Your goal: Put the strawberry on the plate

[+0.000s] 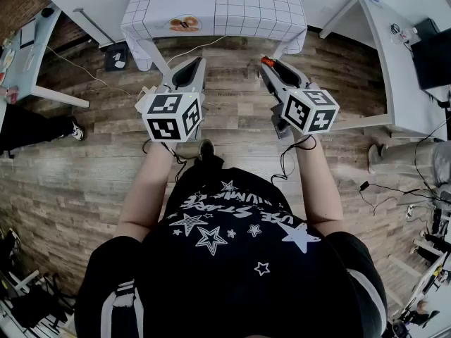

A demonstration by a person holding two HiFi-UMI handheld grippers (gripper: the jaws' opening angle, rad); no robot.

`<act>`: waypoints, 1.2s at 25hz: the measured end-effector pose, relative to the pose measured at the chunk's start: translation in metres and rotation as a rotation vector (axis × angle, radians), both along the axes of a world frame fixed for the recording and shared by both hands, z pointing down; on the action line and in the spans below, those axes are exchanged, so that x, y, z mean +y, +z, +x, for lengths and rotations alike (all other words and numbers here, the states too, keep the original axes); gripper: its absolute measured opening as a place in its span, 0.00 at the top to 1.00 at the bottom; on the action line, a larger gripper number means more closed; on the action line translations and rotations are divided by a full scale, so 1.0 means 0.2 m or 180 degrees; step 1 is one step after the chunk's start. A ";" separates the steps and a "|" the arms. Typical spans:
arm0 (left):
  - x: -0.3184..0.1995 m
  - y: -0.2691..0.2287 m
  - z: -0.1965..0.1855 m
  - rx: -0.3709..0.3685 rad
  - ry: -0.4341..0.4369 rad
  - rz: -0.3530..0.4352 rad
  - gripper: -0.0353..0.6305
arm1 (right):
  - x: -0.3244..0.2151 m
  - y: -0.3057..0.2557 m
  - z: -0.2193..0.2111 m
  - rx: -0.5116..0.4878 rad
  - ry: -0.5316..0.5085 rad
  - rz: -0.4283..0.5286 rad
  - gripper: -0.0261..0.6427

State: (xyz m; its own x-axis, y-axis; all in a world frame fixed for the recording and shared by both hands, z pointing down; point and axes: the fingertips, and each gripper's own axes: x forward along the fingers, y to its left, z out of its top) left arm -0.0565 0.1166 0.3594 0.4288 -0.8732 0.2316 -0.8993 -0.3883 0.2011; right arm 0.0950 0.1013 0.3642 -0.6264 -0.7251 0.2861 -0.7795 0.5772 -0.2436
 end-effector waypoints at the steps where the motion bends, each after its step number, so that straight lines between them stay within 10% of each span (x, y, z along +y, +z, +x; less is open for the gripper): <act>1: 0.00 0.00 0.00 0.0001 0.0005 -0.0001 0.94 | 0.00 0.00 0.00 -0.0003 0.0004 -0.0002 0.75; 30: -0.19 0.06 -0.18 0.0110 0.0084 -0.0052 0.94 | -0.19 0.05 -0.09 -0.0013 0.0237 -0.0066 0.75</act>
State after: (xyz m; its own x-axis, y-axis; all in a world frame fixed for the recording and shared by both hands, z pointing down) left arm -0.0924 0.0784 0.3718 0.4596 -0.8577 0.2304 -0.8812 -0.4082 0.2383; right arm 0.0764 0.0642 0.3737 -0.5722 -0.7636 0.2991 -0.8189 0.5125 -0.2582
